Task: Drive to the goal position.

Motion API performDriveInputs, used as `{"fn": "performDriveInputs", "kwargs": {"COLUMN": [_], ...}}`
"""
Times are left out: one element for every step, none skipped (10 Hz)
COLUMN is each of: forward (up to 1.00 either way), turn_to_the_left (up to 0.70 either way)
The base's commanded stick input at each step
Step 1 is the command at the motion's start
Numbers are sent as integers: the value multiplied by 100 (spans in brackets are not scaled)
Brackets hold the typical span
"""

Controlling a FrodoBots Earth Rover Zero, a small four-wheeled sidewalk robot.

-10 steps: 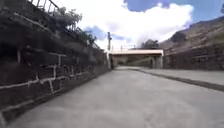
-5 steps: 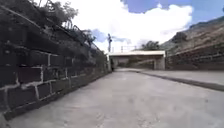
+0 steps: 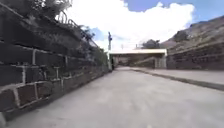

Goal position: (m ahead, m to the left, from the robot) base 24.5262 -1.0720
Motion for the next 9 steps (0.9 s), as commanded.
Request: {"fn": "performDriveInputs", "kwargs": {"forward": [70,70,70,70,70,70,70,70,70], "turn_to_the_left": [0,0,0,0,0,0,0,0,0]}}
